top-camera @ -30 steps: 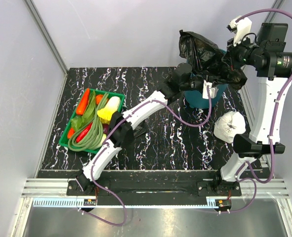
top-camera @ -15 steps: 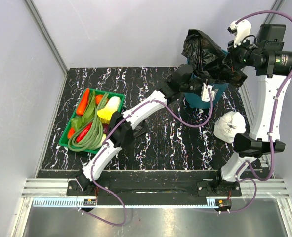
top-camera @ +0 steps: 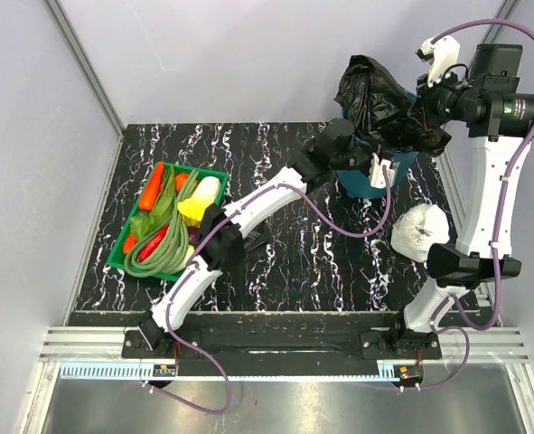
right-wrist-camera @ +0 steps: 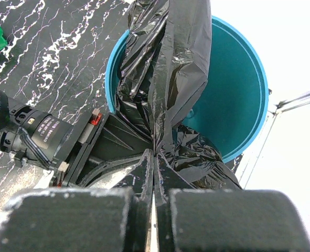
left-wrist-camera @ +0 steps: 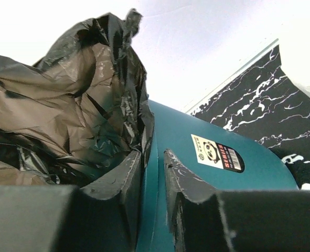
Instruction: Put the trash bags into the trash bin
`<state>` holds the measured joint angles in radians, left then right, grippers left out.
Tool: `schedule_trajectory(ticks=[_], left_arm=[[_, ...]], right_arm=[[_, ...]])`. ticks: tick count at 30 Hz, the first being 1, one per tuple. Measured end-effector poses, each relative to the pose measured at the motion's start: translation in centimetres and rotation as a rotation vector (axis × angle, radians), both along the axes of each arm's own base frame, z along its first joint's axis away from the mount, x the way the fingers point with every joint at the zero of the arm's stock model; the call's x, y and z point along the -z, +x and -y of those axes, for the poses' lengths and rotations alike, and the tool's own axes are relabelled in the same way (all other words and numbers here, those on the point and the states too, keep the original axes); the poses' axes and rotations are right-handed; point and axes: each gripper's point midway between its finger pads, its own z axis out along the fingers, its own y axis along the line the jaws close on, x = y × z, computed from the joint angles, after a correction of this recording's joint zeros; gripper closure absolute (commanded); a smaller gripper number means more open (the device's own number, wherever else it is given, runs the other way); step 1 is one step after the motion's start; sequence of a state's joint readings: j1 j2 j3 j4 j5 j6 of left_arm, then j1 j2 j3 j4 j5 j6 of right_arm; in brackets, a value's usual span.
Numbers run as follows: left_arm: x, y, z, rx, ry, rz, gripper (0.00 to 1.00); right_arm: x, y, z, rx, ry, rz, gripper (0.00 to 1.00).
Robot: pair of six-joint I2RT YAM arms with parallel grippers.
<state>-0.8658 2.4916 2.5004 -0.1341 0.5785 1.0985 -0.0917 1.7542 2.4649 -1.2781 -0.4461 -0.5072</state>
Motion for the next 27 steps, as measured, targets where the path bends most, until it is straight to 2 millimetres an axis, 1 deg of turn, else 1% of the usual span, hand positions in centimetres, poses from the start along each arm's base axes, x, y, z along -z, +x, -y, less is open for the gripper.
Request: schedule_trajectory(ticks=[3,4,5,7,8,9,10,11,12,17,19,27], left_arm=[[-0.7,-0.1,0.0,0.000,-0.007,0.005,0.85],[-0.7,-0.1,-0.1,-0.005,-0.004,0.003,0.89],[-0.7,-0.1,-0.2,-0.009,0.002,0.001,0.91],[-0.7,-0.1,-0.4,-0.013,0.012,-0.002,0.91],[-0.7,-0.1,-0.5,-0.017,0.017,-0.004,0.90],[-0.7,-0.1,-0.6,-0.021,0.023,-0.005,0.86],[-0.6,0.0,-0.7,-0.026,0.027,-0.004,0.85],[-0.6,0.0,-0.7,-0.028,0.032,-0.002,0.90],[-0.6,0.0,-0.8,-0.031,0.036,0.000,0.92],[-0.6,-0.1,-1.3,-0.041,0.060,-0.007,0.94],[-0.6,-0.2,-1.6,-0.047,0.074,-0.016,0.99],[-0.5,-0.3,-3.2,-0.102,0.153,-0.039,1.00]], right_arm=[[0.1,0.1,0.0,0.001,0.000,-0.001,1.00],[0.1,0.1,0.0,0.001,0.001,-0.002,1.00],[0.2,0.2,0.0,0.001,0.001,-0.004,1.00],[0.3,0.4,0.1,0.001,0.001,-0.005,1.00],[0.4,0.5,0.1,0.001,0.001,-0.005,1.00],[0.5,0.7,0.1,0.001,0.002,-0.008,1.00],[0.6,0.8,0.1,0.001,0.002,-0.010,1.00],[0.7,0.9,0.1,0.001,0.002,-0.011,1.00],[0.8,1.0,0.1,0.002,0.003,-0.013,1.00],[1.5,1.3,0.2,0.003,0.005,-0.030,1.00],[1.8,1.3,0.2,0.004,0.006,-0.037,1.00],[1.9,1.5,0.4,0.012,0.014,-0.038,1.00]])
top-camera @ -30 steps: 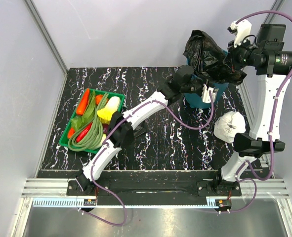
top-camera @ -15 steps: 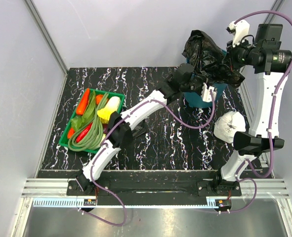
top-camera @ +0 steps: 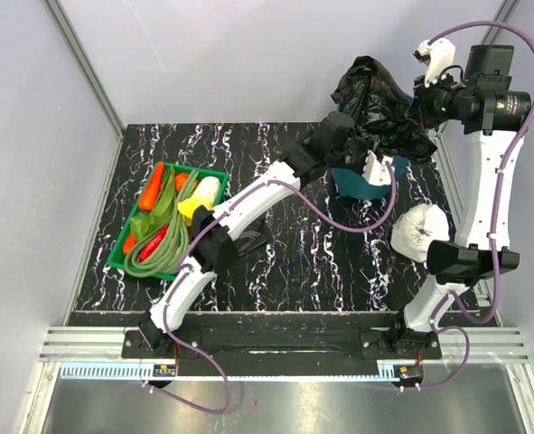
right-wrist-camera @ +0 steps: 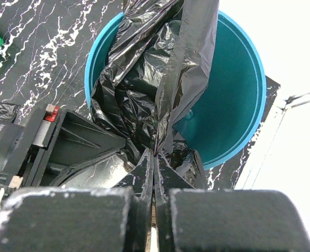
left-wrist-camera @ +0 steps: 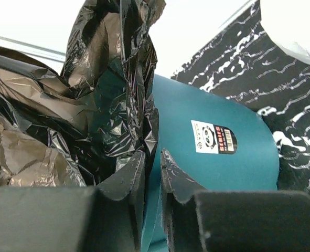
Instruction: Put the trash bags into the trash bin
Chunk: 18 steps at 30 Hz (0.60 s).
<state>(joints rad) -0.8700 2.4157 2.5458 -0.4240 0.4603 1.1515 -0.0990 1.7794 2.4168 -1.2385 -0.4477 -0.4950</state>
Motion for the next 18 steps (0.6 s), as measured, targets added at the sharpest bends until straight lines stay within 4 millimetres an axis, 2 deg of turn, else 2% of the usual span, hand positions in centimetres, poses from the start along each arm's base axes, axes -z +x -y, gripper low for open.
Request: schedule_trajectory(ticks=[5,10,18], left_arm=[[0.0,-0.7,-2.3,-0.047,0.093,-0.029,1.00],[0.0,-1.8,-4.9,-0.084,0.185,-0.069,1.00],[-2.0,-4.4,-9.6,-0.130,0.281,-0.118,1.00]], right_arm=[[0.1,0.2,-0.2,-0.001,0.017,-0.002,1.00],[1.1,0.5,-0.4,0.005,0.041,-0.032,1.00],[1.8,0.4,-1.1,-0.008,0.091,-0.060,1.00]])
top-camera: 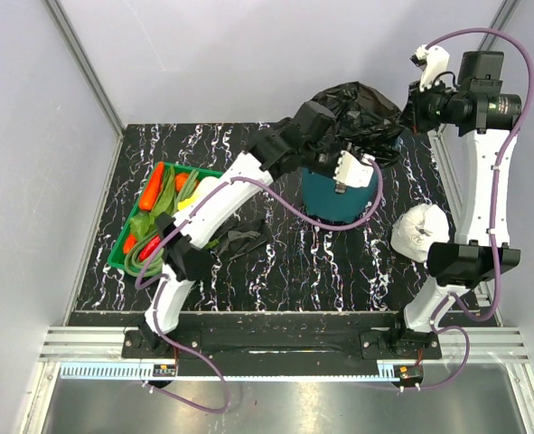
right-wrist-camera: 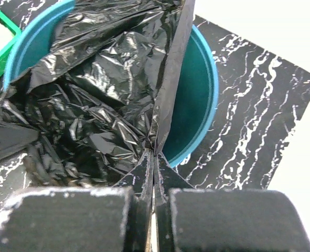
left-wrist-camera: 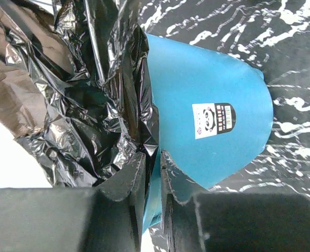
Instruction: Put the trash bags into the trash bin
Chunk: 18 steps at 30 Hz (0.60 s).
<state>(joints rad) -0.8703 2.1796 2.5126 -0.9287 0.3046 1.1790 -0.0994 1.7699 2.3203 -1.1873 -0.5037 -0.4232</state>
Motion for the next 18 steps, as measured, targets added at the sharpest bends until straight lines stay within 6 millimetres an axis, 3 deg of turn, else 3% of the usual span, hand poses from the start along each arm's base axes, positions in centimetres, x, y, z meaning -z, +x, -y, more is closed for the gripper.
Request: schedule_trajectory(ticks=[9,16,18], left_arm=[[0.1,-5.5,-6.0,-0.057,0.071,-0.129,1.00],[3.3,-10.9,-7.3,-0.058,0.143,-0.232,1.00],[3.3,-11.7,-7.2,-0.061,0.141,-0.240,1.00]], right_arm=[[2.7,-2.1,-1.6,-0.023,0.073,-0.080,1.00],[3.0,-4.5,-3.9,-0.083,0.100,-0.074,1.00],[2.8,-5.0,-4.3,-0.093,0.106,-0.067,1.00]])
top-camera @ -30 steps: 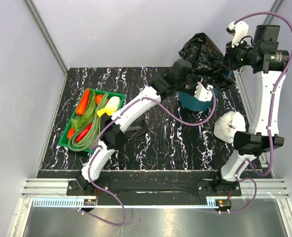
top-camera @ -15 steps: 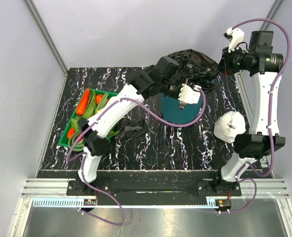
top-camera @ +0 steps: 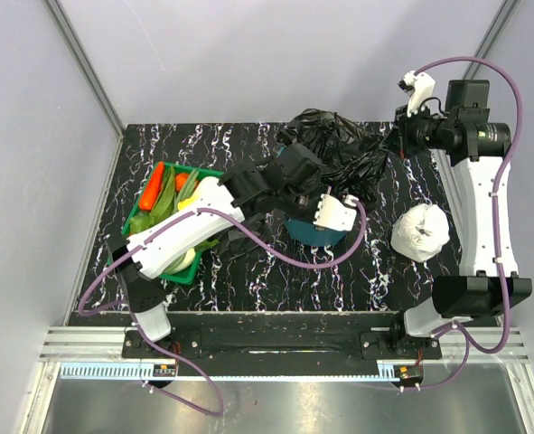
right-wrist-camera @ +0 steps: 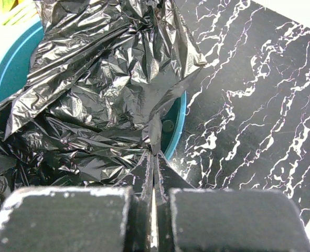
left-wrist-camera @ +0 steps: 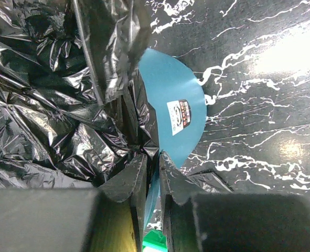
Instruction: Put the trash bags into the trash bin
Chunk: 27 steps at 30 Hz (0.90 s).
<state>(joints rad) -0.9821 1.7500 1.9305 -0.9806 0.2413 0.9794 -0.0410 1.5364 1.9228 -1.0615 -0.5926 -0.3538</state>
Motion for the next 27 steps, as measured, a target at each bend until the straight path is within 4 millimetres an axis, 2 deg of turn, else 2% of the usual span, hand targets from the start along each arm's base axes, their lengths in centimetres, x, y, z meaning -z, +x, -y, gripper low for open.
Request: schedule_trajectory(ticks=[7,9,12,16,20,21,27], left_arm=[[0.0,-0.7,0.1,-0.051,0.005,-0.008,0.77],[-0.2,-0.8,0.1,-0.066,0.001,-0.013,0.75],[-1.6,-0.8,0.1,-0.085,-0.027,-0.007,0.72],[-5.1,-0.6,0.3,-0.102,-0.101,0.019,0.72],[-8.1,-0.7,0.3,-0.112,-0.173,0.041,0.77],[-8.4,-0.7,0.2,-0.113,-0.178,0.042,0.77],[-7.8,-1.2,-0.5,-0.109,-0.143,0.029,0.59]], right_arm=[[-0.8,-0.9,-0.2,-0.001,0.004,0.031,1.00],[-0.9,-0.9,-0.2,-0.001,0.004,0.035,1.00],[-0.9,-0.9,-0.1,0.000,0.004,0.036,1.00],[-0.9,-0.8,-0.1,0.001,0.003,0.037,1.00],[-0.9,-0.8,-0.1,0.001,0.002,0.039,1.00],[-0.9,-0.8,-0.1,0.001,0.002,0.039,1.00],[-0.9,-0.8,0.0,0.003,-0.004,0.041,1.00]])
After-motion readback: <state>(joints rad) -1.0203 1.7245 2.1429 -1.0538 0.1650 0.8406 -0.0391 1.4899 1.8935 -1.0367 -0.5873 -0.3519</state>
